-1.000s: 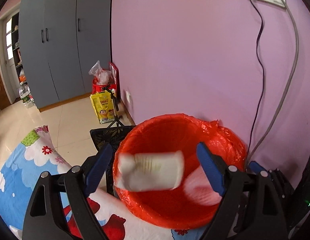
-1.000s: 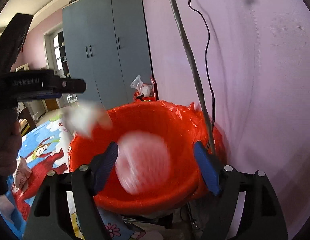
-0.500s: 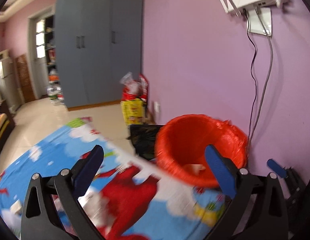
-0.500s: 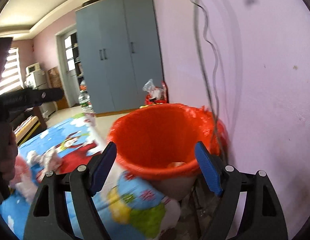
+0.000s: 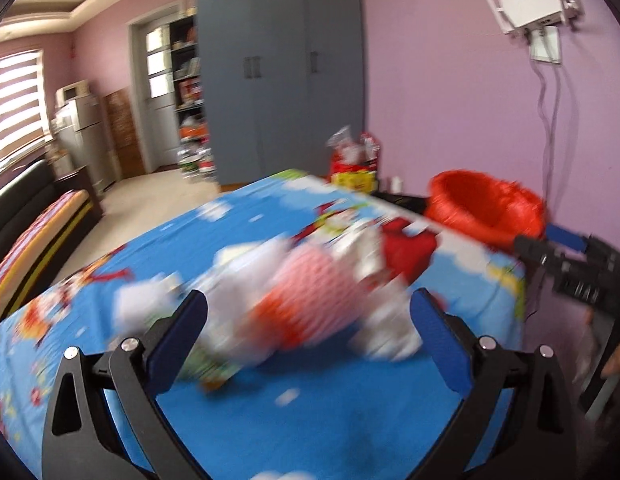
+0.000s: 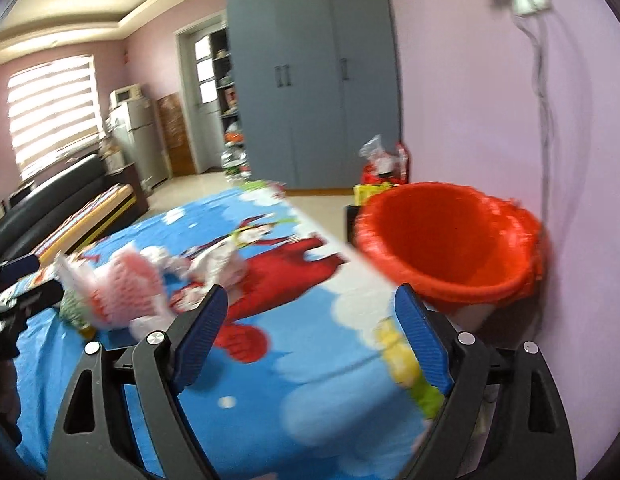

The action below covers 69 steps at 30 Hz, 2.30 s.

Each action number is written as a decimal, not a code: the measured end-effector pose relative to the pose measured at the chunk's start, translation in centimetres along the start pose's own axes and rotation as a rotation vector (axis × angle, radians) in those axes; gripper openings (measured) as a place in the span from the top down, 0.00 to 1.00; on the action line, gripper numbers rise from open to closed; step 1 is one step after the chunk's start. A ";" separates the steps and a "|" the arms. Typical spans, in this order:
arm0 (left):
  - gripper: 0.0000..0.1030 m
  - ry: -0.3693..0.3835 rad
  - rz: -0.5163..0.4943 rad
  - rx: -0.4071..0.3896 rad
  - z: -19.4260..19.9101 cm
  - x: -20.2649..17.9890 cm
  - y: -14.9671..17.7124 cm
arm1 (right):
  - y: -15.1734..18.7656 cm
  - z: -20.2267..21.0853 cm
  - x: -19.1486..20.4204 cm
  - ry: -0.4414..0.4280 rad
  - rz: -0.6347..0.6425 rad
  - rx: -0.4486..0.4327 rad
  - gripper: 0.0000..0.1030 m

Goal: Collect trash
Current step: 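Move both tools back over the bed, then grasp the green cloth with the left tool while the right tool grasps a white tissue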

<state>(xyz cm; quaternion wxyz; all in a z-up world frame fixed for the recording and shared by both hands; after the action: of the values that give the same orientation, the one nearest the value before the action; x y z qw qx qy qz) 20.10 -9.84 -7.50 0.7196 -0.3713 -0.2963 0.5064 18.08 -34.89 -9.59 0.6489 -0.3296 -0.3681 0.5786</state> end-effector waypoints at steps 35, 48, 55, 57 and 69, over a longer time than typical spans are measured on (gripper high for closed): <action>0.13 -0.208 0.184 0.202 -2.3 10.6 8.8 | 7.7 -9.1 12.4 -0.144 0.226 0.279 0.65; 0.56 -0.187 0.201 0.197 -7.2 9.5 6.2 | 6.7 -7.1 11.5 -0.197 0.196 0.228 0.87; 0.63 -0.122 0.235 0.157 -4.9 9.4 6.4 | 6.1 -5.3 11.2 -0.213 0.178 0.198 0.87; 0.63 -0.120 0.233 0.143 -3.7 9.3 6.5 | 6.0 -4.9 11.2 -0.214 0.174 0.191 0.87; 0.63 -0.116 0.159 0.056 1.5 6.1 5.6 | 4.7 -1.5 10.8 -0.236 0.161 0.116 0.87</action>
<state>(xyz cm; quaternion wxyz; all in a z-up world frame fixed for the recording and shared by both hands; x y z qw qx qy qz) 17.95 -2.48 -11.04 0.6689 -0.3435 -0.2928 0.5905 17.63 -23.64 -13.35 0.5705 -0.2496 -0.3804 0.6838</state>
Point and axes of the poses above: each gripper's, at about its wrist camera, not at the fingertips, and z roughly against the way its jaws point, x to its left, y to its underside, the point moved 9 cm from there along -z, roughly the way its jaws point, and after that the axes turned 1 degree about z, right-handed, at the moved point
